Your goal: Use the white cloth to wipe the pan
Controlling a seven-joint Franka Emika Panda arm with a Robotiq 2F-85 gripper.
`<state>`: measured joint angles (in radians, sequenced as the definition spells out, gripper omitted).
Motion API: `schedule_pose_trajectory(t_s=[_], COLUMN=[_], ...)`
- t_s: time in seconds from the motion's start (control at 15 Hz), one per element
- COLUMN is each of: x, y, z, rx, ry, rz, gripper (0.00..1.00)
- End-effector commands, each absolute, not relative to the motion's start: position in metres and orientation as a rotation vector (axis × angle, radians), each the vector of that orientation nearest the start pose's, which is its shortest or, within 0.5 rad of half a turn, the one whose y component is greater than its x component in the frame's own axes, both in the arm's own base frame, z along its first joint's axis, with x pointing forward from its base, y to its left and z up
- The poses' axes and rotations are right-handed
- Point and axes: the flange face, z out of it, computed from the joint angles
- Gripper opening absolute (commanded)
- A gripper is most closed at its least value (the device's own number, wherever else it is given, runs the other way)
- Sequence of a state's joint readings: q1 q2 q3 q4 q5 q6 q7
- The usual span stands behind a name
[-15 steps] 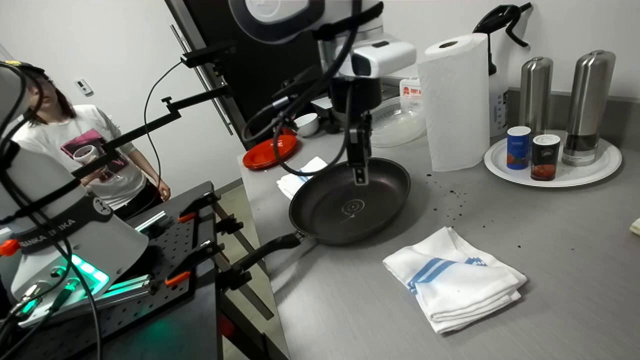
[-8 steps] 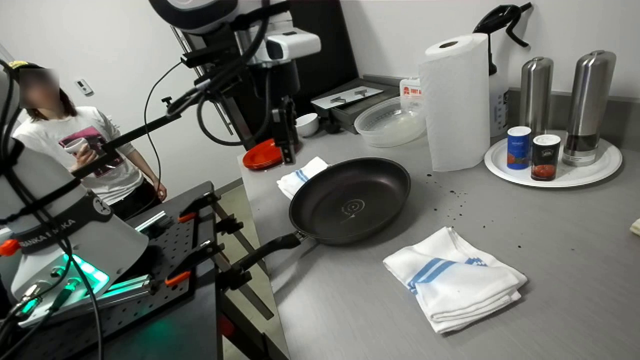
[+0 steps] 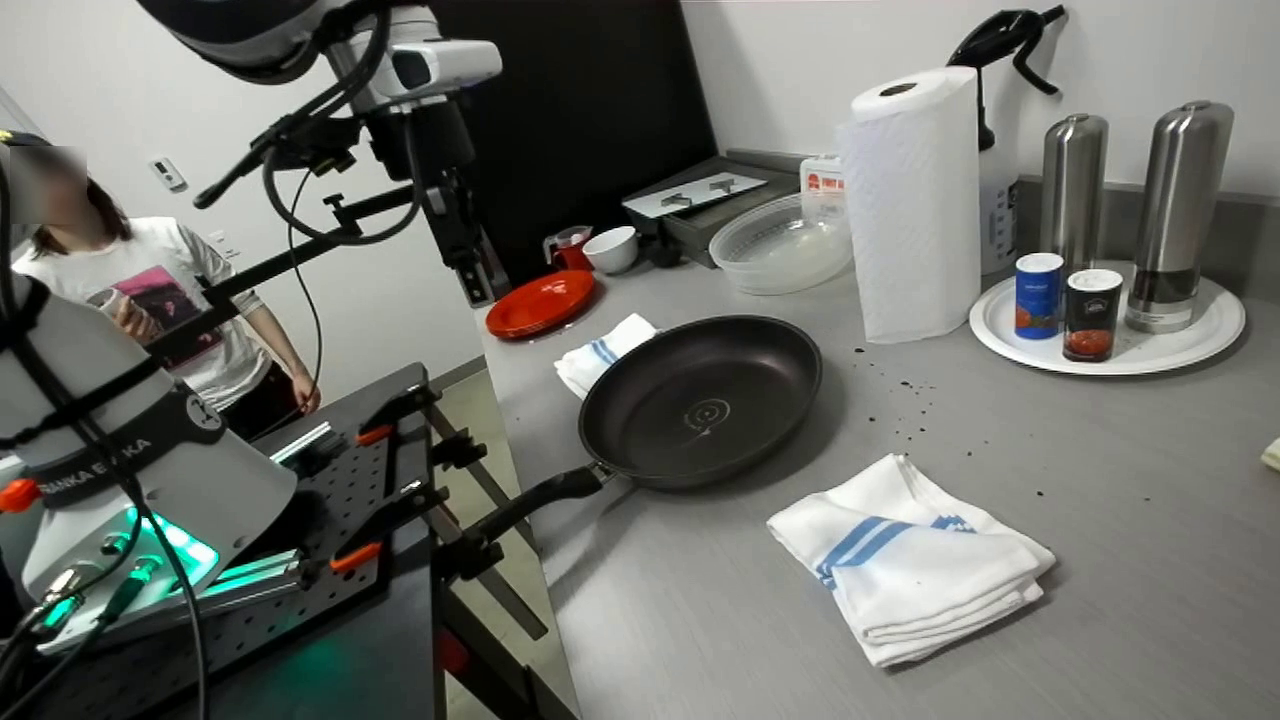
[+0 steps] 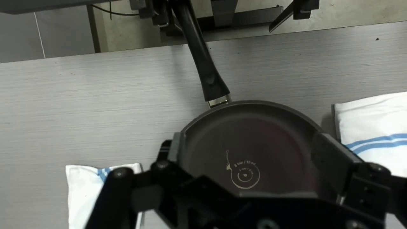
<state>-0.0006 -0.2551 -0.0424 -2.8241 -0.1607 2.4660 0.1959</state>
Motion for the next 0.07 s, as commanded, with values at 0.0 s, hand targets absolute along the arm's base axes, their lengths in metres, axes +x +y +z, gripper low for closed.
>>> schedule_pose_trajectory(t_s=[0.0], x=[0.3536], y=[-0.0139], z=[0.2689], rx=[-3.225], ry=[0.168], rz=[0.148], gripper=[1.00])
